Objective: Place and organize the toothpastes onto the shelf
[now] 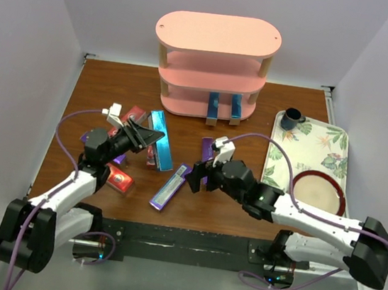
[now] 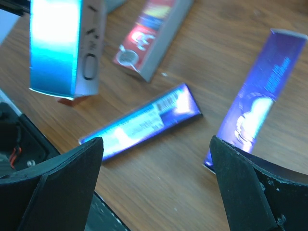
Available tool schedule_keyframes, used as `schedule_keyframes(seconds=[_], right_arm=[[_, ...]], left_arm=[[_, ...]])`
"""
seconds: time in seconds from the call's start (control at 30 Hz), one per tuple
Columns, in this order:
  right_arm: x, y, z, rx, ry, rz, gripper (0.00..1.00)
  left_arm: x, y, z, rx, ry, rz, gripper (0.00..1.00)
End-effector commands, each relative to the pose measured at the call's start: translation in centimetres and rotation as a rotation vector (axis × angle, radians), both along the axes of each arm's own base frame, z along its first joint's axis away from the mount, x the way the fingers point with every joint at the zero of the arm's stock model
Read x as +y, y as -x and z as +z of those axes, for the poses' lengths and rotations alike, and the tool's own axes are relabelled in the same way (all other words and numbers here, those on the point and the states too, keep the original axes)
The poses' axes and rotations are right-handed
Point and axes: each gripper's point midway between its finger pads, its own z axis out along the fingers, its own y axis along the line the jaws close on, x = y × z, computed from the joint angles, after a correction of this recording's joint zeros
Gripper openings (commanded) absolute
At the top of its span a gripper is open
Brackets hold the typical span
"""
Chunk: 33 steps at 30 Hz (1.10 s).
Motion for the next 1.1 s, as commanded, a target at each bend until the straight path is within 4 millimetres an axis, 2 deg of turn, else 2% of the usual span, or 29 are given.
schedule_keyframes(seconds=[0.0,0.07,0.1,0.37,0.43,0.7,0.9,1.0,1.03,1.07], right_arm=[[3.4,-1.2,6.4,-0.169,-0.171,-0.041,0.96],[4.5,-0.6,6.5,-0.209,-0.156,-0.028,0.96],[5.4,0.1,7.4,-0.230,-0.179,-0.010,0.96],[8.8,0.3,8.5,-0.303,-0.181,0.021,0.94],[9.7,0.7,9.3,-0.313,-0.192,0.040,0.93],[11.4,-0.2,8.5,-0.324,-0.140,0.001,0.88],[12.2,-0.8,7.6,-0.335,-0.104,-0.032,0.74],[12.3,-1.0,7.2,-0.338,-0.096,-0.045,0.61],[12.3,-1.0,7.2,-0.340,-0.099,-0.047,0.51],[12.3,-1.1,7.2,-0.340,-0.100,-0.054,0.46]], left_arm=[[-0.3,0.6,5.4,-0.144,0.160,-0.029,0.34],[-0.2,0.6,5.5,-0.143,0.173,-0.020,0.35],[-0.2,0.6,5.5,-0.144,0.173,-0.017,0.35],[-0.1,0.8,5.4,-0.134,0.185,-0.012,0.36],[0.0,0.8,5.3,-0.133,0.188,-0.006,0.36],[0.0,0.9,5.6,-0.136,0.202,-0.008,0.36],[0.1,1.1,5.6,-0.126,0.212,-0.006,0.36],[0.1,1.1,5.5,-0.119,0.215,-0.001,0.37],[0.1,1.2,5.4,-0.117,0.213,-0.004,0.39],[0.1,1.2,5.4,-0.119,0.210,-0.005,0.40]])
